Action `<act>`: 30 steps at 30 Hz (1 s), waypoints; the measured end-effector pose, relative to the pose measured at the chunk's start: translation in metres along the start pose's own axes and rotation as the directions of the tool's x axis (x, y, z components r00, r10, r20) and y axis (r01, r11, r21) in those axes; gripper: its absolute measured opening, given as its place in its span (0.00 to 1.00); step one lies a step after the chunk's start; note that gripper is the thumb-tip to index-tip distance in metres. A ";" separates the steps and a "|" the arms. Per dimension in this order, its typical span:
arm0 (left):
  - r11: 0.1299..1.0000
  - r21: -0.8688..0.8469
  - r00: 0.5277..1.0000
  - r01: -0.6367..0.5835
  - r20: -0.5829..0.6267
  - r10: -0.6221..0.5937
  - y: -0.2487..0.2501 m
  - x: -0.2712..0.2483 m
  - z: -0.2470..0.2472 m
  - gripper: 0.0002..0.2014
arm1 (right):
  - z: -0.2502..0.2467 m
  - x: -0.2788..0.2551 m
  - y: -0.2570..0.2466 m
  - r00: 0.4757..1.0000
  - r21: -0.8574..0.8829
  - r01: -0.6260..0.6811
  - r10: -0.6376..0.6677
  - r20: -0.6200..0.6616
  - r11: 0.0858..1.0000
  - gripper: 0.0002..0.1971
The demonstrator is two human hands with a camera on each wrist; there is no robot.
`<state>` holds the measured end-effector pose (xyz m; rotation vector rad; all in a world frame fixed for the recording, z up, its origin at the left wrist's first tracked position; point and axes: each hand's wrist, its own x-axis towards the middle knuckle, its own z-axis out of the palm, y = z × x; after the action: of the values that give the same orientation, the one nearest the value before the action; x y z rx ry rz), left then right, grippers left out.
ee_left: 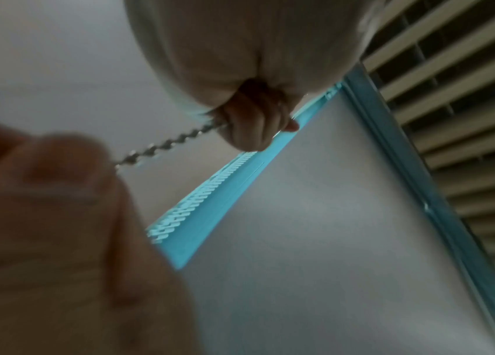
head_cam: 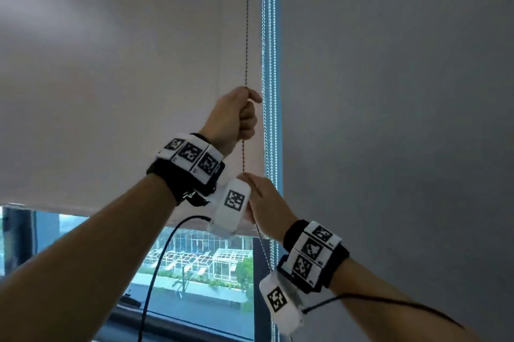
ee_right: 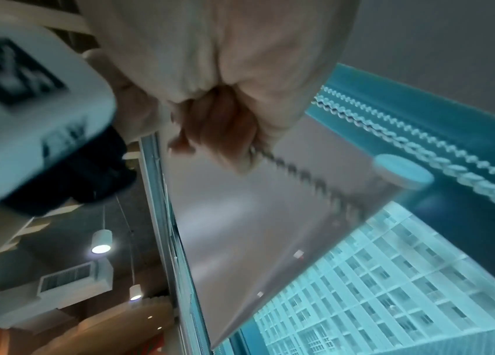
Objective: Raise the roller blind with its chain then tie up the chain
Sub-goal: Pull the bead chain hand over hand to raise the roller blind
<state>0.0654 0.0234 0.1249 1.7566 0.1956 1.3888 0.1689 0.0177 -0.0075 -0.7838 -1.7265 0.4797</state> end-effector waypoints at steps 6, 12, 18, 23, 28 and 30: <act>0.990 0.136 1.000 -0.023 -0.003 0.024 -0.055 -0.040 -0.005 0.16 | -0.025 0.026 -0.025 0.993 0.148 -0.102 0.092 0.069 0.984 0.21; 0.968 0.215 0.989 0.132 0.043 -0.145 -0.091 -0.069 -0.018 0.11 | -0.033 0.104 -0.109 0.976 0.337 0.122 -0.052 -0.211 0.933 0.12; 0.987 0.117 0.985 0.107 0.126 -0.121 -0.037 -0.043 -0.041 0.11 | -0.004 0.095 -0.109 0.957 0.274 0.275 -0.235 -0.169 0.922 0.19; 1.000 -0.020 0.996 -0.022 0.088 0.023 0.042 0.005 -0.033 0.19 | 0.010 0.063 -0.070 0.980 0.168 0.199 -0.192 -0.054 0.966 0.19; 0.992 0.103 0.994 -0.079 -0.061 0.085 0.053 0.030 -0.014 0.14 | 0.016 0.030 -0.028 0.985 0.185 0.063 -0.091 0.145 0.981 0.16; 0.977 0.162 0.986 -0.139 -0.065 0.151 0.040 0.022 -0.012 0.15 | 0.004 0.038 -0.029 0.975 0.196 -0.011 -0.032 0.218 0.980 0.14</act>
<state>0.0485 0.0186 0.1688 1.8795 0.2277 1.5846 0.1514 0.0248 0.0367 -0.5962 -1.8517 0.7413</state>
